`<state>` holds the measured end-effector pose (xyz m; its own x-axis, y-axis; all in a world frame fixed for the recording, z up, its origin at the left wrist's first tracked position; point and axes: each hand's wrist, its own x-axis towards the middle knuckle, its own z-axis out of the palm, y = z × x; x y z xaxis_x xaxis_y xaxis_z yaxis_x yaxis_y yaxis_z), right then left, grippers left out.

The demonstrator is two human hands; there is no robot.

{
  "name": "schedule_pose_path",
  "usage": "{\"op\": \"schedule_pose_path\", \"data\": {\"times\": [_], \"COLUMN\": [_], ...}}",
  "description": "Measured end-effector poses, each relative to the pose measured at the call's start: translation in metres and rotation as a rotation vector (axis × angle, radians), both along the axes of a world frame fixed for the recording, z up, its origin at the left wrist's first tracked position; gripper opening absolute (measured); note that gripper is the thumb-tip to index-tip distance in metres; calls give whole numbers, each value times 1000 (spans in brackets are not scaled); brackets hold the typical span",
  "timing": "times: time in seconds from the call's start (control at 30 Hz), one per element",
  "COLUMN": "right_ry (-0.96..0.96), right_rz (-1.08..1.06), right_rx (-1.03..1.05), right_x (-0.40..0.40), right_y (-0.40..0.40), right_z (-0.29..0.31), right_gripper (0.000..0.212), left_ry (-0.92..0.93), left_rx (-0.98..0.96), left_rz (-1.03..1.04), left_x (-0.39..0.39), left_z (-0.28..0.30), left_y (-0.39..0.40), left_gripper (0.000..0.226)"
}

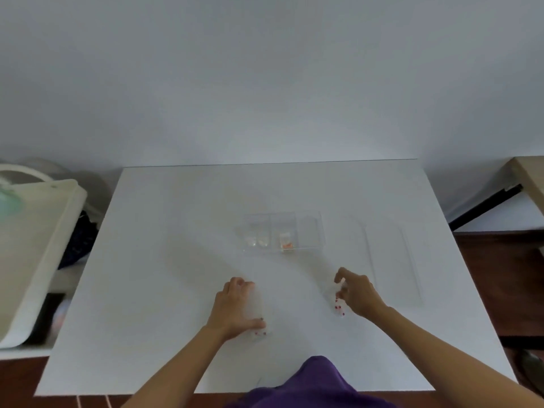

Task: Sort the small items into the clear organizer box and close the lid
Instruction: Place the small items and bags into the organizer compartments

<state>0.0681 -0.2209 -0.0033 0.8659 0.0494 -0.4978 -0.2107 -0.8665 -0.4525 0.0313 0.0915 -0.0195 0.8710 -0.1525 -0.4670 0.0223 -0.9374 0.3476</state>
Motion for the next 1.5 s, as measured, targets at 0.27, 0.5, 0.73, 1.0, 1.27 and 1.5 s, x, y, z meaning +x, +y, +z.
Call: {"op": "schedule_pose_path", "data": {"times": [0.27,0.5,0.73,1.0,1.27,1.5], "right_ry": [-112,-236,-292,-174,-205,-370], "right_rz": [-256,-459,-536,-432,-313,-386], "right_rx": [212,400,370,142,161,365], "right_x": [22,52,99,125,120,95], "right_y": [6,15,35,56,62,55], "right_z": [21,43,39,12,-10,-5], "right_gripper": [9,3,8,19,22,44], "left_ry": [60,93,15,-267,-410,-421], "left_rx": [38,-8,-241,-448,-523,-572], "left_rz": [58,69,163,336,404,363], "left_x": [-1,1,2,35,66,109], "left_z": [8,14,14,39,52,56], "left_y": [-10,-18,-19,-13,-21,-50], "left_gripper": [62,41,14,29,19,7]}}
